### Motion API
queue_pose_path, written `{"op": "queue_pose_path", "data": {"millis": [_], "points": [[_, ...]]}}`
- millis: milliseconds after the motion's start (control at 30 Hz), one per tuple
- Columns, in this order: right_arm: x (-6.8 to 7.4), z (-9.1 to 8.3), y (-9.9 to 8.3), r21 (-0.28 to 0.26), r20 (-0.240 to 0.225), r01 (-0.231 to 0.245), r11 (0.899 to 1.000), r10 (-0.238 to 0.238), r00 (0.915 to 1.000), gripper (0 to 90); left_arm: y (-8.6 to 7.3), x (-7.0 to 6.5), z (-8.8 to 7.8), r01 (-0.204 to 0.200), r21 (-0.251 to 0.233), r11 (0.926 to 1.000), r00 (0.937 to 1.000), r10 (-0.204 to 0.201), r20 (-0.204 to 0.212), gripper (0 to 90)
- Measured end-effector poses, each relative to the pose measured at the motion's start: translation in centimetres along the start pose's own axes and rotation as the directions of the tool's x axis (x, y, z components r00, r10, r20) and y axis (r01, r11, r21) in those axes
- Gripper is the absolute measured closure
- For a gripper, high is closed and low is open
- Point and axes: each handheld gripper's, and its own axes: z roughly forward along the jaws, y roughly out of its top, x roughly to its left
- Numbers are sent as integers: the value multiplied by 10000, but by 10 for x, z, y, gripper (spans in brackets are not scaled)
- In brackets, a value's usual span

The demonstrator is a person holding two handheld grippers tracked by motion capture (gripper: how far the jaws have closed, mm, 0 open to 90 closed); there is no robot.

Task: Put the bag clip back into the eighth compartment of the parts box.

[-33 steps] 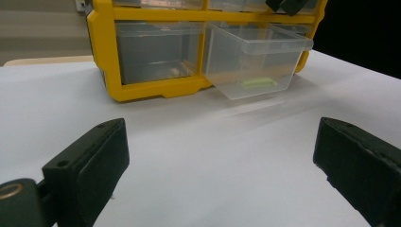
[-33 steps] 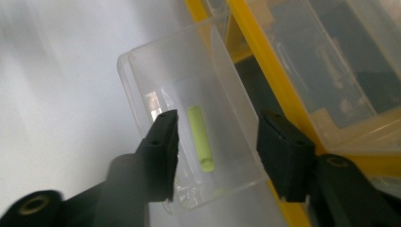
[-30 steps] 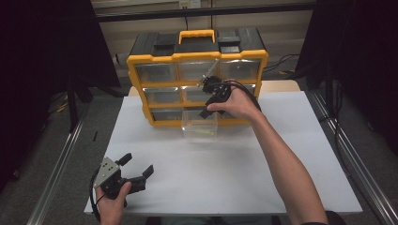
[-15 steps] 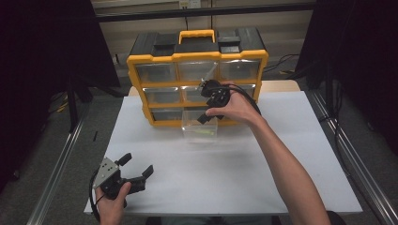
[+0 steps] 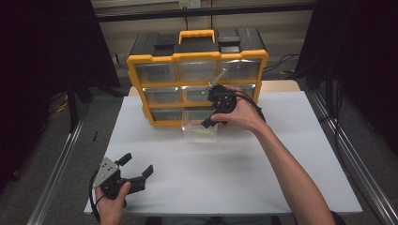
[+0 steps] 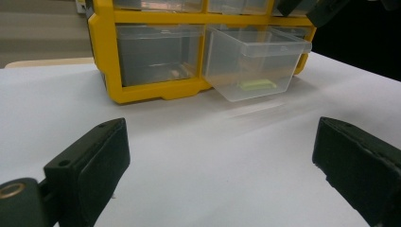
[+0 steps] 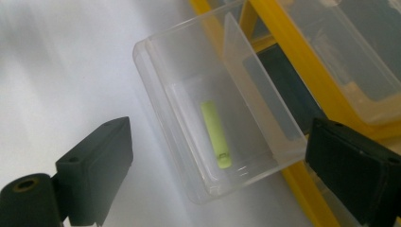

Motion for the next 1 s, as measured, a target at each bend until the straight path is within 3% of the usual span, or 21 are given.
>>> {"op": "queue_pose_path", "data": {"millis": [100, 133, 300, 567, 800, 1000], "points": [[-1, -1, -7, -152, 125, -102, 9998, 103, 9999, 73, 0, 0, 0, 1, -5, 10000, 10000, -1, -14, 49], [0, -1, -10, -185, 105, -250, 9995, 252, 9996, 73, -1, -2, 1, 154, -101, 9998, 9999, -154, -16, 50], [-1, -5, -25, -493, 132, -740, 9960, 748, 9971, 64, -1, -1, 1, 172, -90, 9998, 9998, -172, -45, 49], [-1, -9, -43, -1435, 377, -876, 9858, 939, 9949, 46, -1, -1, 1, 201, -58, 9998, 9998, -201, -48, 50], [0, -9, -56, -1734, 548, -1070, 9790, 1181, 9915, 46, -1, 0, 1, 205, -67, 9998, 9998, -206, -80, 49], [1, -10, -67, -2403, 514, -1411, 9604, 1578, 9861, 32, -1, 1, 0, 309, -105, 9995, 9995, -310, -64, 49]]}}
